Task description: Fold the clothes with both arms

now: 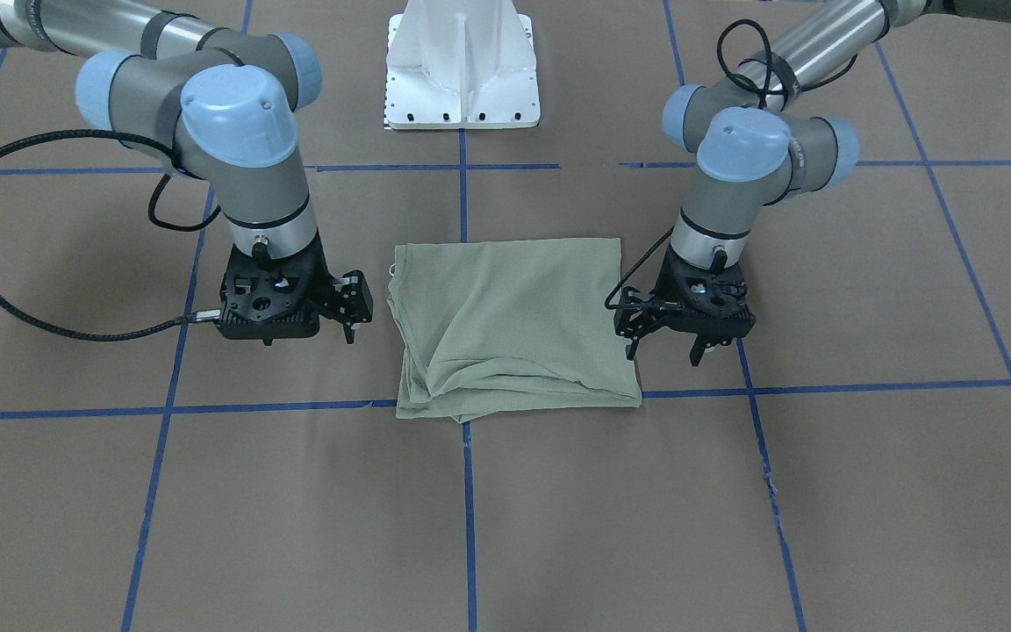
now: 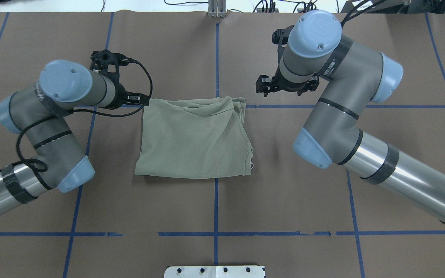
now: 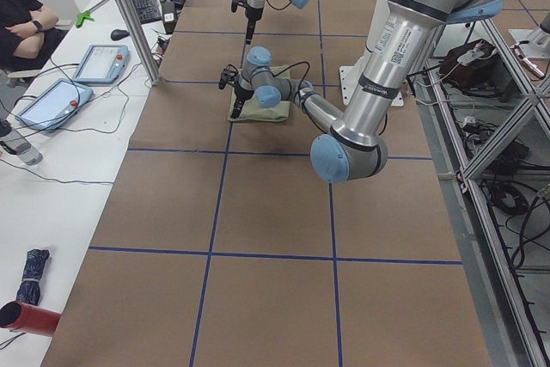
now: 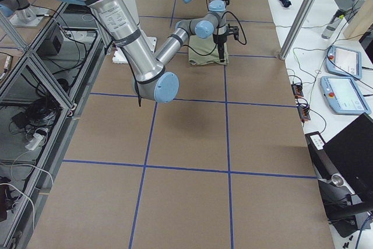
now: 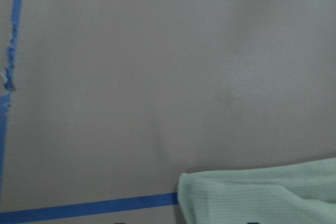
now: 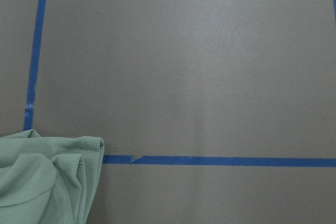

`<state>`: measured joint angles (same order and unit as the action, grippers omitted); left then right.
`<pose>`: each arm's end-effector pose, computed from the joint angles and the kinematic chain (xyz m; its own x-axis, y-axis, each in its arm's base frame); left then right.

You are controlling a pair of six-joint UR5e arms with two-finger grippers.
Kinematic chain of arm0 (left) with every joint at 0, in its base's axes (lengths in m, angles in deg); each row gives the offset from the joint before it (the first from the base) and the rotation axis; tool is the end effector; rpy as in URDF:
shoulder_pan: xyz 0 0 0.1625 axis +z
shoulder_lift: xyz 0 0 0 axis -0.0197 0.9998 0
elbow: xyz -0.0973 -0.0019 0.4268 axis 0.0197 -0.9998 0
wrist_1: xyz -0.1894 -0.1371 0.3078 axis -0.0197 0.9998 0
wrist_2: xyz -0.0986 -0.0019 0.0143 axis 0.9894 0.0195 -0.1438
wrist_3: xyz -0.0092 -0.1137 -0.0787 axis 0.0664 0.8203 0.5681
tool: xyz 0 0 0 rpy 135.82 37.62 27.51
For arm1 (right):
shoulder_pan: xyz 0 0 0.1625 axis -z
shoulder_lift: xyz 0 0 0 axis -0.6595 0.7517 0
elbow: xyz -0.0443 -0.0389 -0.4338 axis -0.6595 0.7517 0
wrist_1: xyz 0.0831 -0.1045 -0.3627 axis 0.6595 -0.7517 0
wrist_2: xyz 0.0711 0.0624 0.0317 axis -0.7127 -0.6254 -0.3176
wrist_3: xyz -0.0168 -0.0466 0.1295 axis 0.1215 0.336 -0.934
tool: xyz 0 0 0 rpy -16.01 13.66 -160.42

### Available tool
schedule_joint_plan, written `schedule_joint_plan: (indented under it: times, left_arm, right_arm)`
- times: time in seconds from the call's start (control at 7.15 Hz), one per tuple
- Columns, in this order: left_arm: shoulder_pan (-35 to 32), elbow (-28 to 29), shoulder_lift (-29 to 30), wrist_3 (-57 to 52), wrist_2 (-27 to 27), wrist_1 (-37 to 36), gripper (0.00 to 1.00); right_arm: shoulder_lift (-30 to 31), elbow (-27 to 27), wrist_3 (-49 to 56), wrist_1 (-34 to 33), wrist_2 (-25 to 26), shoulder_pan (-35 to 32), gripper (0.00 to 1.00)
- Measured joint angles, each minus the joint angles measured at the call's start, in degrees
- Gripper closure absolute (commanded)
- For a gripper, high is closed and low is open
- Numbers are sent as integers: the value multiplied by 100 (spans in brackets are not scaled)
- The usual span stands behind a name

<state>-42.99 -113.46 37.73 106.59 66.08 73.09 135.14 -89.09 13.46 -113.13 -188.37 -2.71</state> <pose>0.4274 -0.5261 0.3861 0.6831 0.1548 -0.7137 0.1761 0.9135 0.3667 -0.4345 -0.5440 0.3030 0.7516 -0.0286 0.6590 -0.1054 0.9810 0.1629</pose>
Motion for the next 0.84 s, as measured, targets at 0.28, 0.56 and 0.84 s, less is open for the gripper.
schedule_joint_plan:
  times: [0.28, 0.56, 0.84]
  left_arm:
    - [-636, -905, -711, -1121, 498, -659, 0]
    - [-1529, -1422, -1499, -2634, 992, -906, 0]
    - [-2714, -1425, -2178, -4334, 1633, -952, 0]
  right_arm:
    - [485, -255, 1248, -228, -399, -679, 0]
    - [1467, -678, 2843, -268, -1027, -1595, 0]
    - [2419, -789, 4441, -294, -1440, -2635, 0]
